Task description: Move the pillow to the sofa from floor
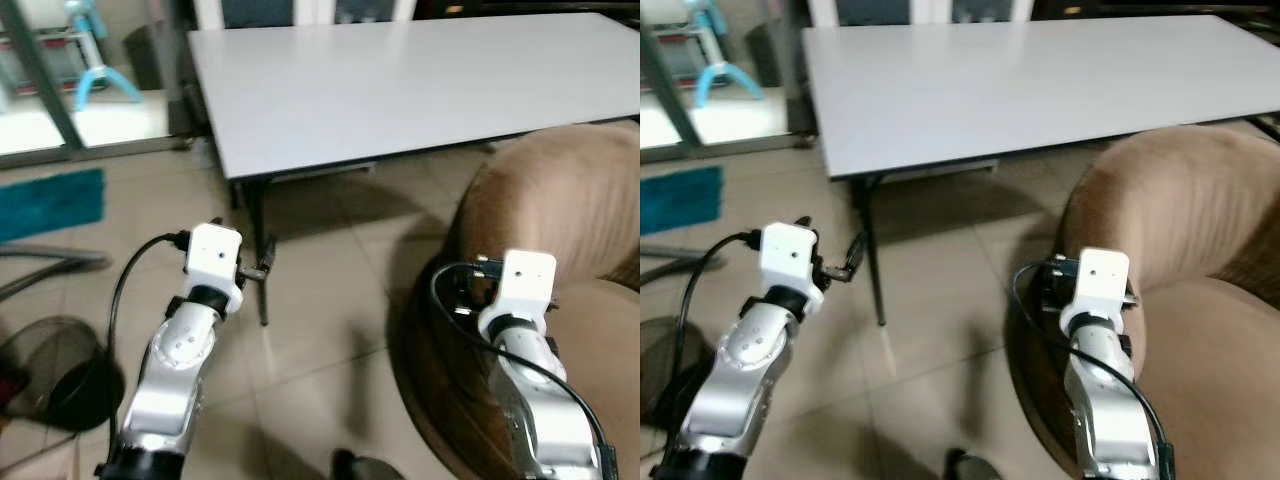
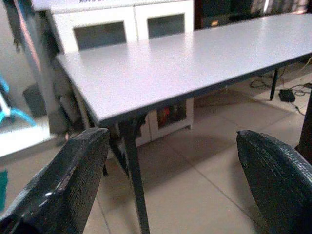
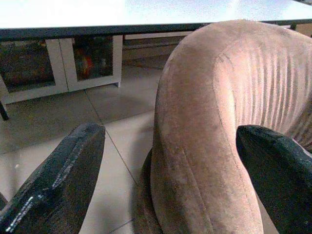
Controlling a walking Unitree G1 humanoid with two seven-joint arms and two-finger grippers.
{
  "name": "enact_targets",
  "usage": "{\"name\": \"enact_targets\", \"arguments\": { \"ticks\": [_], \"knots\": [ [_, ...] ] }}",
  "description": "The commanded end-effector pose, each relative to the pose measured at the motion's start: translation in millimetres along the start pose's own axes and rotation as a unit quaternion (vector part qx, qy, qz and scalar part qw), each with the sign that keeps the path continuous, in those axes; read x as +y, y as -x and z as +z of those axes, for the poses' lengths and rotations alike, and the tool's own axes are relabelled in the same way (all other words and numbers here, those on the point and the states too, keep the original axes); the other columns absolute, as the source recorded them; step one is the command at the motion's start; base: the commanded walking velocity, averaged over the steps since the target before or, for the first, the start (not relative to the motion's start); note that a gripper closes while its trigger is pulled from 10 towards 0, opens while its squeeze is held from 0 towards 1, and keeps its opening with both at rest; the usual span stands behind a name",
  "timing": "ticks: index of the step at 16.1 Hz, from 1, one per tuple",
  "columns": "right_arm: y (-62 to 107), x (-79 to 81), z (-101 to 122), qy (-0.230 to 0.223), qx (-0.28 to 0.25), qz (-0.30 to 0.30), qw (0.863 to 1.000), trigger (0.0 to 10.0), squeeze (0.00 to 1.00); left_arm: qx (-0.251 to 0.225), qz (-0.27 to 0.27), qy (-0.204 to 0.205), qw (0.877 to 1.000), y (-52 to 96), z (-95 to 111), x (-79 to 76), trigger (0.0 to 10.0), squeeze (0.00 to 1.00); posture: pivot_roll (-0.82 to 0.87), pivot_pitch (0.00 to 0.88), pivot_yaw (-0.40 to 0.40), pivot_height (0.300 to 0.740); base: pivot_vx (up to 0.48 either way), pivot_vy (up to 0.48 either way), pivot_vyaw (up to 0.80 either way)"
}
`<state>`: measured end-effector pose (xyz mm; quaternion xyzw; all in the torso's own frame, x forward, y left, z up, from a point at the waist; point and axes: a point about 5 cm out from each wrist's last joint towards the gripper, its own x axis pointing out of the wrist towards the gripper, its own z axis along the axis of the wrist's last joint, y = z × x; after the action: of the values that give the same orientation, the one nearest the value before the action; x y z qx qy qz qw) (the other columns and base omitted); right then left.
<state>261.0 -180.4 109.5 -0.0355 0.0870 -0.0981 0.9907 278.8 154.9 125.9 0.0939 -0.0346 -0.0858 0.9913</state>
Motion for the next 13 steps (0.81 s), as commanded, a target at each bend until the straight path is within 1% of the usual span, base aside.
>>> {"name": "enact_targets", "arguments": {
  "ticks": [1,2,3,5,6,8,11,12,13],
  "knots": [
    [-0.5,-4.3,1.6,0.005,-0.002,-0.005,1.000,10.0,0.00,-0.004,-0.003,-0.007,1.000,1.3,-0.6,-2.9,10.0,0.00,0.04,0.004,-0.030,0.731,0.000,0.000,-0.80],
    [-1.1,-3.8,2.3,0.004,-0.002,-0.006,1.000,10.0,0.00,-0.006,0.002,-0.015,1.000,2.6,-0.9,-1.7,10.0,0.00,0.04,0.004,-0.030,0.731,0.000,0.000,-0.80],
    [-0.5,-2.9,2.4,0.006,-0.001,-0.003,1.000,10.0,0.00,-0.005,0.009,-0.016,1.000,4.4,-1.0,-0.4,10.0,0.00,0.04,0.008,-0.036,0.731,0.000,0.000,-0.80],
    [0.5,-4.0,0.8,0.008,0.002,-0.003,1.000,10.0,0.00,-0.005,0.002,-0.011,1.000,5.1,-0.4,-0.3,10.0,0.00,0.04,0.009,-0.033,0.731,0.000,0.000,-0.80],
    [1.1,-5.0,0.2,0.009,0.005,-0.005,1.000,10.0,0.00,0.005,-0.008,-0.004,1.000,5.4,-1.6,-1.5,10.0,0.00,0.04,0.009,-0.029,0.731,0.000,0.000,-0.80],
    [1.6,-5.7,0.1,0.011,0.007,-0.009,1.000,10.0,0.00,0.002,-0.034,-0.014,0.999,5.5,1.3,-5.9,10.0,0.00,0.04,0.015,-0.024,0.731,0.000,0.000,-0.80],
    [2.6,-8.8,-2.3,0.016,0.015,-0.017,1.000,10.0,0.00,0.007,-0.030,0.001,1.000,6.6,2.3,-9.0,10.0,0.00,0.03,0.020,-0.023,0.731,0.000,0.000,-0.80],
    [2.1,-10.5,-2.2,0.016,0.016,-0.022,1.000,10.0,0.00,0.022,-0.033,0.017,0.999,6.6,-0.1,-11.1,10.0,0.00,0.03,0.025,-0.020,0.731,0.000,0.000,-0.80],
    [1.8,-10.6,-1.7,0.015,0.016,-0.025,0.999,10.0,0.00,0.026,-0.036,0.018,0.999,6.2,-0.9,-11.8,10.0,0.00,0.03,0.025,-0.010,0.731,0.000,0.000,-0.80]
  ]
}}
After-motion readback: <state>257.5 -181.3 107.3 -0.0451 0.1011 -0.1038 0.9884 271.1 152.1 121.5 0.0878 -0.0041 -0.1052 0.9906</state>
